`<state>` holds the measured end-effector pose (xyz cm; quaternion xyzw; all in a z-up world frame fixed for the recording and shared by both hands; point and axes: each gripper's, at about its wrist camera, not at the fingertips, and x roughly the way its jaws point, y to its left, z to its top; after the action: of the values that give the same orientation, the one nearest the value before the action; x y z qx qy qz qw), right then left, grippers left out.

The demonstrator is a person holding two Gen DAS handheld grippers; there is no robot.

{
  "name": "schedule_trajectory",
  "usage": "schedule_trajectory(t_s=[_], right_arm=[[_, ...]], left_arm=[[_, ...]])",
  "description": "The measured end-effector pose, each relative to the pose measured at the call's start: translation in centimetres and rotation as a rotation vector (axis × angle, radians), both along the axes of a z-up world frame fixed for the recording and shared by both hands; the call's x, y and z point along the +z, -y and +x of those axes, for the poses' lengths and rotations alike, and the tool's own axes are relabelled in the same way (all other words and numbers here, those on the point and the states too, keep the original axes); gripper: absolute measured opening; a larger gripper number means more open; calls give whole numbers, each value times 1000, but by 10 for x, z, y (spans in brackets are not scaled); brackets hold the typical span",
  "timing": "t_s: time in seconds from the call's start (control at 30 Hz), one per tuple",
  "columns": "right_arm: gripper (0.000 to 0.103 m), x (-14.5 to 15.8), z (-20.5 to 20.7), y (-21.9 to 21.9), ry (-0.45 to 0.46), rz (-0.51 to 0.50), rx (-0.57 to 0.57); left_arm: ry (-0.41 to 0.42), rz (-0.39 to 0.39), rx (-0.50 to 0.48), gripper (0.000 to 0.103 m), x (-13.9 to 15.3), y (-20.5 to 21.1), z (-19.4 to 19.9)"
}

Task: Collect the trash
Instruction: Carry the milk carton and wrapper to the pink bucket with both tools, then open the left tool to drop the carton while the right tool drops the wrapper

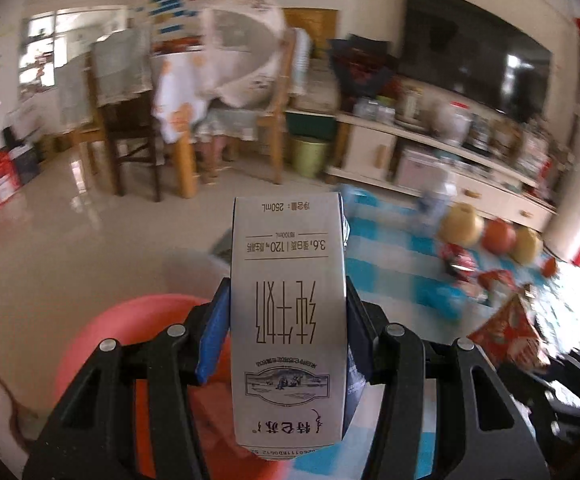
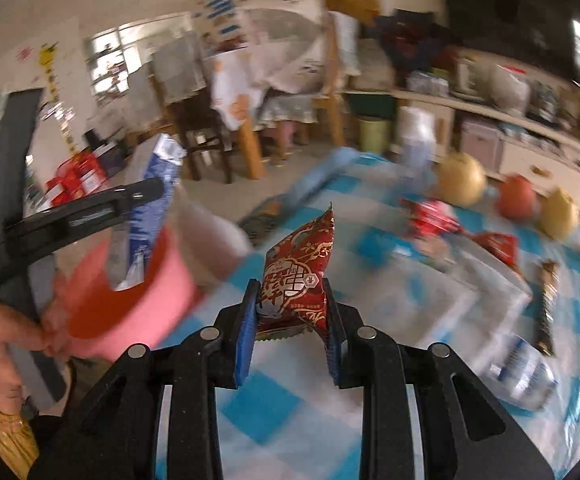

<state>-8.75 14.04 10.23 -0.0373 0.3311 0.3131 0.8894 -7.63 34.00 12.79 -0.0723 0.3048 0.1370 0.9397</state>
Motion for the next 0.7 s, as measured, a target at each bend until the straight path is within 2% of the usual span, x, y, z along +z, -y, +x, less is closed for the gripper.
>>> schedule_trajectory(t_s=[0.17,0.33,0.7], right_arm=[[30,4,-12,-66,14,-29,116],[30,1,-18,-111,9,-47,192],[33,-23,-31,-168,-14,-110,280]], left_arm=[[-12,0,109,54,-2,-43,-9],[-19,-5,179,54,-5,-72,-17],[-27,-3,258,55,-9,-101,-24]])
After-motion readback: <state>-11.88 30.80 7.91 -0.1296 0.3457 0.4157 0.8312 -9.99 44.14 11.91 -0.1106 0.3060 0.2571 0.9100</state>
